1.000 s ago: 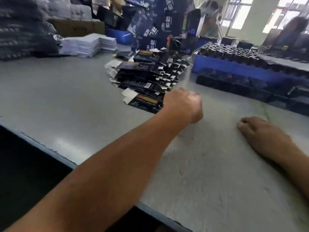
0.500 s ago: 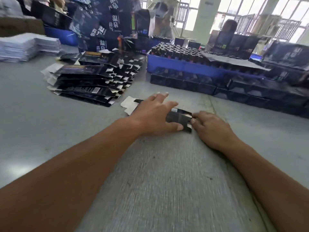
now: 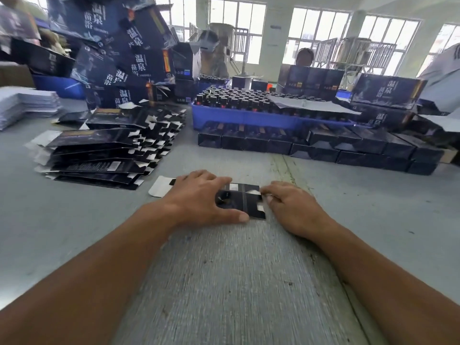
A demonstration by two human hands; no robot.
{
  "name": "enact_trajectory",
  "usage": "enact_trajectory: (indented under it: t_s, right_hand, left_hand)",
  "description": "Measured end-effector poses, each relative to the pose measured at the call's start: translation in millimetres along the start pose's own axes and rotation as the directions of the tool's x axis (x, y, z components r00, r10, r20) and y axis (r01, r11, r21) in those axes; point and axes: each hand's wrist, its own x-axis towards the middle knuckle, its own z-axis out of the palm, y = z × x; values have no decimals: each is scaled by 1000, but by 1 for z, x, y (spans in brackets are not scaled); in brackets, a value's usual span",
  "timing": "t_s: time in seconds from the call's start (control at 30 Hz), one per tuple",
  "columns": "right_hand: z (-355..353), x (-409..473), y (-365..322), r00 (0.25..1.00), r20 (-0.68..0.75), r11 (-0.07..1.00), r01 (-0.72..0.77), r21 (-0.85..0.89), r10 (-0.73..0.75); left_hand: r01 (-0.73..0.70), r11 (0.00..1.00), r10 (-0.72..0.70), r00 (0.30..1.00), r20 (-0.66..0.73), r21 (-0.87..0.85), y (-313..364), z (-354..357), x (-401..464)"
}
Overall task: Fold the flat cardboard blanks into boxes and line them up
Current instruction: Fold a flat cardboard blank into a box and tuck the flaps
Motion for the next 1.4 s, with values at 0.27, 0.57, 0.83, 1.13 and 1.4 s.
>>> enact_trajectory:
  t_s: [0.27, 0.57, 0.83, 1.13, 1.4]
  right_hand:
    - [-4, -2, 3, 1000, -5, 993, -25, 116, 26]
    - [-6, -1, 8, 998, -20, 968, -61, 243, 68]
    - [-9, -1, 7, 990, -118, 952, -40, 304, 80]
    - [-14, -5, -1, 969, -114, 708, -77, 702, 218]
    - [-19, -5, -1, 961, 6, 448, -134, 884, 275]
  left_hand:
    - [5, 1000, -5, 1000, 27, 11, 2, -1, 3]
    - [14, 1000, -15, 999, -37, -20, 8, -2, 3]
    - [-24, 993, 43, 985, -168, 112, 11, 4, 4]
    - [-75, 990, 106, 953, -283, 121, 20, 0, -2]
    - [-90, 980, 151, 912, -381, 175, 22, -8, -5]
